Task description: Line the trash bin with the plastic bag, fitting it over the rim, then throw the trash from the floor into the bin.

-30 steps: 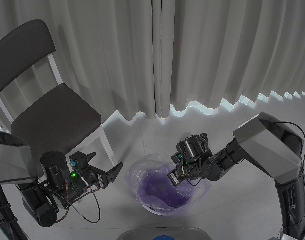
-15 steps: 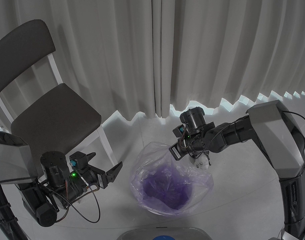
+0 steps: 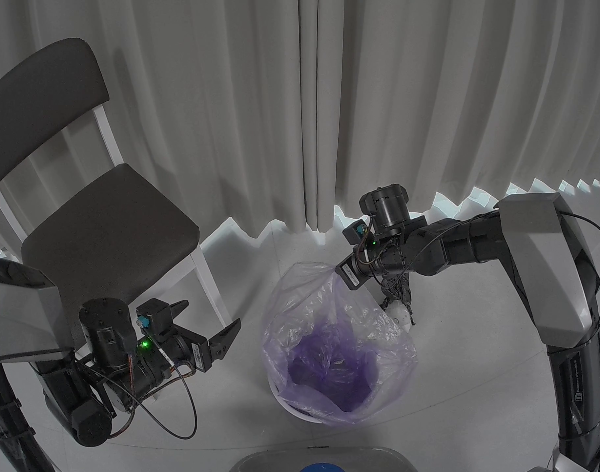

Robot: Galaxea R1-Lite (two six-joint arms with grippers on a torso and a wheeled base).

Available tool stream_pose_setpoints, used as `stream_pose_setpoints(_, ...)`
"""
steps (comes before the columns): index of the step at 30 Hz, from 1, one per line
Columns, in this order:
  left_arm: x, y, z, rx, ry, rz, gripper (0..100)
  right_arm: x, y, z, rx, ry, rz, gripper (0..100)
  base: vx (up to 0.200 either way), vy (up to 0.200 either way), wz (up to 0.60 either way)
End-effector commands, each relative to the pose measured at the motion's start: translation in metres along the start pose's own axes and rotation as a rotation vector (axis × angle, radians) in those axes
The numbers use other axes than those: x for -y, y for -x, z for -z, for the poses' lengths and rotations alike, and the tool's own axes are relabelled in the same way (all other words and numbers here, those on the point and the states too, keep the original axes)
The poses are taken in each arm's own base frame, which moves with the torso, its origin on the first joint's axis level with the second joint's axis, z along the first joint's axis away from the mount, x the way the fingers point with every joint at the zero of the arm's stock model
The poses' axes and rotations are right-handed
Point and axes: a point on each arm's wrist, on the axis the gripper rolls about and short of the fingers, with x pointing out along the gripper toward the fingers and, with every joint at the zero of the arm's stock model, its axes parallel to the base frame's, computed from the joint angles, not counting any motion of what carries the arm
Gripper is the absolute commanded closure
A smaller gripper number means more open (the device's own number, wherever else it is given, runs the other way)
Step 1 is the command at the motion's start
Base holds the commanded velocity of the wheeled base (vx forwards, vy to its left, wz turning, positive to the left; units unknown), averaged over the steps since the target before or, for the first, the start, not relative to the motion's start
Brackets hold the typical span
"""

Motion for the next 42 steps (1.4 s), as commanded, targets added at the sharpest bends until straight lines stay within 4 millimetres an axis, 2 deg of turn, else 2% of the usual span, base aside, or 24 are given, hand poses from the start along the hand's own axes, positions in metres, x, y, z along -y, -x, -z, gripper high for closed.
stream_pose_setpoints(1, 0.000, 0.000, -0.001, 0.013, -0.002, 0.002, 0, -0.002, 0.001, -0.001, 0.001, 0.003, -0.005, 0, 0.000, 0.000, 0.00)
stream_pose_setpoints(4, 0.001, 0.000, -0.001, 0.012, -0.002, 0.003, 0, -0.004, 0.001, 0.005, -0.016, 0.000, -0.013, 0, 0.000, 0.000, 0.00)
stream_pose_setpoints(6, 0.001, -0.001, -0.001, 0.016, -0.005, 0.003, 0, -0.004, 0.008, 0.002, -0.004, -0.011, -0.022, 0, 0.000, 0.000, 0.00)
stream_pose_setpoints(13, 0.003, -0.009, -0.002, 0.027, -0.014, 0.013, 0, -0.008, 0.029, -0.013, 0.057, -0.272, -0.126, 0, 0.000, 0.000, 0.00)
stream_pose_setpoints(16, 0.007, -0.011, -0.002, 0.029, -0.017, 0.023, 0, -0.004, 0.028, -0.011, 0.053, -0.262, -0.113, 0, 0.000, 0.000, 0.00)
stream_pose_setpoints(21, 0.007, -0.010, -0.001, 0.024, -0.020, 0.027, 0, -0.009, 0.035, 0.015, -0.018, -0.220, -0.117, 0, 0.000, 0.000, 0.00)
stream_pose_setpoints(22, 0.007, -0.010, -0.001, 0.024, -0.020, 0.027, 0, -0.009, 0.035, 0.015, -0.018, -0.220, -0.117, 0, 0.000, 0.000, 0.00)
stream_pose_setpoints(23, 0.011, -0.012, 0.001, 0.017, -0.026, 0.041, 0, -0.014, 0.035, 0.031, -0.031, -0.197, -0.112, 0, 0.000, 0.000, 0.00)
stream_pose_setpoints(28, 0.020, -0.034, 0.009, 0.001, -0.052, 0.065, 0, -0.013, 0.039, 0.071, -0.015, -0.191, -0.058, 0, 0.000, 0.000, 0.00)
stream_pose_setpoints(30, 0.020, -0.039, 0.009, 0.002, -0.068, 0.062, 0, -0.011, 0.042, 0.077, -0.019, -0.193, -0.053, 0, 0.000, 0.000, 0.00)
stream_pose_setpoints(31, 0.019, -0.048, 0.007, -0.010, -0.084, 0.054, 0, -0.010, 0.047, 0.087, -0.033, -0.199, -0.045, 0, 0.000, 0.000, 0.00)
stream_pose_setpoints(32, 0.019, -0.048, 0.007, -0.010, -0.084, 0.054, 0, -0.010, 0.047, 0.087, -0.033, -0.199, -0.045, 0, 0.000, 0.000, 0.00)
stream_pose_setpoints(33, 0.020, -0.058, 0.001, -0.046, -0.088, 0.046, 0, -0.006, 0.055, 0.096, -0.042, -0.212, -0.030, 0, 0.000, 0.000, 0.00)
stream_pose_setpoints(34, 0.021, -0.059, 0.001, -0.049, -0.088, 0.046, 0, -0.005, 0.056, 0.096, -0.043, -0.213, -0.028, 0, 0.000, 0.000, 0.00)
stream_pose_setpoints(38, 0.034, -0.081, -0.030, -0.128, -0.103, 0.031, 0, 0.002, 0.076, 0.116, -0.027, -0.236, 0.007, 0, 0.000, 0.000, 0.00)
stream_pose_setpoints(41, 0.040, -0.088, -0.038, -0.166, -0.110, 0.031, 0, 0.003, 0.077, 0.125, -0.014, -0.239, 0.020, 0, 0.000, 0.000, 0.00)
stream_pose_setpoints(42, 0.046, -0.097, -0.042, -0.215, -0.122, 0.026, 0, 0.004, 0.078, 0.133, 0.009, -0.246, 0.033, 0, 0.000, 0.000, 0.00)
